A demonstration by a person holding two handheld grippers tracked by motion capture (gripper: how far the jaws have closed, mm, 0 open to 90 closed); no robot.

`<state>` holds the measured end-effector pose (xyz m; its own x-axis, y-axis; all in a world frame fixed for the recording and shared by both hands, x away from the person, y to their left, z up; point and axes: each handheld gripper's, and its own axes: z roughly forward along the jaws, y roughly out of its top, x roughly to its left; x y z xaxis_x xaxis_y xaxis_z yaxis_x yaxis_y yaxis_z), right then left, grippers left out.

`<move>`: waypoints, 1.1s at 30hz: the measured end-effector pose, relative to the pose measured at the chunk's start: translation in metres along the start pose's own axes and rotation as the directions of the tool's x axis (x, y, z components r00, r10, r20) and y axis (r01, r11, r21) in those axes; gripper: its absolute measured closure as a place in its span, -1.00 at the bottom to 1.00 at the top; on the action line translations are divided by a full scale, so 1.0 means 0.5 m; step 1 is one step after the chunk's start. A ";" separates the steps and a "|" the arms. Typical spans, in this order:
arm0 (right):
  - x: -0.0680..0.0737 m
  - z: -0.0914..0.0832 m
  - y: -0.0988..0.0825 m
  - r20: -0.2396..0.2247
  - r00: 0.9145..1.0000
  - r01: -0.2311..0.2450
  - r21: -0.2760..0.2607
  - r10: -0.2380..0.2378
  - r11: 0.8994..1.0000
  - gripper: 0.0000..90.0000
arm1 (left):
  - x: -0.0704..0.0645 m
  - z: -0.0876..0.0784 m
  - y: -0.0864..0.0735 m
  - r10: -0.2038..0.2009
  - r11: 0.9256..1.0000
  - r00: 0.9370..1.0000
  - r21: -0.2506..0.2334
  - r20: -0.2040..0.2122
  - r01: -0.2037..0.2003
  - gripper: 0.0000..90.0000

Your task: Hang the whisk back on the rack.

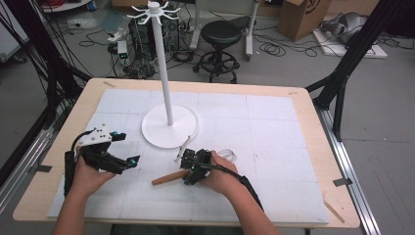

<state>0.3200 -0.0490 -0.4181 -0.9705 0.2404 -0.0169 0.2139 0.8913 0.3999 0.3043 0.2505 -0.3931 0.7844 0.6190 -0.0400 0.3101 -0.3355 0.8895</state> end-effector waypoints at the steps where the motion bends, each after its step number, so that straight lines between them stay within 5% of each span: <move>1: 0.003 0.000 0.001 0.007 1.000 0.007 0.003 -0.007 1.000 0.47 | -0.001 0.000 0.000 -0.001 1.000 1.000 -0.002 0.000 0.001 -0.96; 8: 0.014 -0.003 0.018 0.063 0.996 -0.073 0.082 0.068 0.994 0.67 | -0.001 -0.002 0.001 -0.009 1.000 1.000 -0.014 0.001 0.009 -0.96; 12: 0.004 -0.018 0.013 0.068 0.995 -0.082 0.062 0.078 0.995 0.67 | 0.002 -0.003 0.000 -0.005 1.000 1.000 -0.009 -0.002 0.004 -0.96; 16: -0.010 -0.057 0.002 0.073 0.994 -0.083 -0.047 0.087 0.995 0.67 | 0.002 -0.002 0.000 -0.007 1.000 1.000 -0.007 -0.002 0.007 -0.96; 20: -0.023 -0.109 -0.012 0.120 0.989 -0.065 -0.184 0.088 0.981 0.67 | 0.002 -0.002 0.000 -0.010 1.000 1.000 -0.014 -0.006 0.010 -0.96; 24: -0.036 -0.174 -0.029 0.151 0.982 -0.057 -0.347 0.116 0.936 0.67 | 0.004 -0.003 0.000 -0.005 1.000 1.000 -0.009 -0.007 0.005 -0.96; 26: -0.043 -0.206 -0.040 0.155 0.979 -0.054 -0.441 0.135 0.896 0.67 | 0.003 -0.002 -0.001 -0.006 1.000 1.000 -0.009 -0.009 0.005 -0.96; 30: -0.059 -0.266 -0.059 0.204 0.971 0.012 -0.551 0.121 0.835 0.66 | 0.001 -0.001 -0.001 -0.007 1.000 1.000 -0.008 -0.006 0.007 -0.96; 33: -0.075 -0.303 -0.074 0.164 0.968 -0.042 -0.632 0.187 0.774 0.67 | 0.002 -0.001 -0.001 -0.010 1.000 1.000 -0.011 -0.006 0.010 -0.96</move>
<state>0.3316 -0.1494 -0.2933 -0.8815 0.4631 -0.0921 0.1362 0.4361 0.8896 0.3047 0.2514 -0.3932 0.7780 0.6266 -0.0461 0.3118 -0.3213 0.8942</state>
